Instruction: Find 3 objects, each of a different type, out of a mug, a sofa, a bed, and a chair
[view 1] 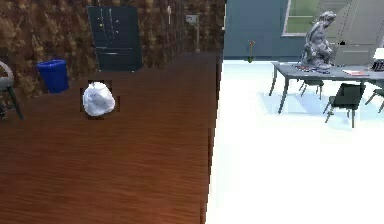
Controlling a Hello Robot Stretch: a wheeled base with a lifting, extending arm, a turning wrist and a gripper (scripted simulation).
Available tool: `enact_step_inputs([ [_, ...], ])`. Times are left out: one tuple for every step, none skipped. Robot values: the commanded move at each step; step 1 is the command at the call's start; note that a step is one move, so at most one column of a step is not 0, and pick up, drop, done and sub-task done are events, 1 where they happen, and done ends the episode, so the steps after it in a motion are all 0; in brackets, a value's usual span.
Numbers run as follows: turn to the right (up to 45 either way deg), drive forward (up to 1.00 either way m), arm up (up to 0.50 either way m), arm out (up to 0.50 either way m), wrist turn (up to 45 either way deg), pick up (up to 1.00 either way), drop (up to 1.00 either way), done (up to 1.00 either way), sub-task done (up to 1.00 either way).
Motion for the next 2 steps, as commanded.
enact_step_inputs([
  [6.0, 0.00, 0.00, 0.00, 0.0, 0.00, 0.00, 0.00, 0.00],
  [0.0, 0.80, 0.00, 0.00, 0.0, 0.00, 0.00, 0.00, 0.00],
])
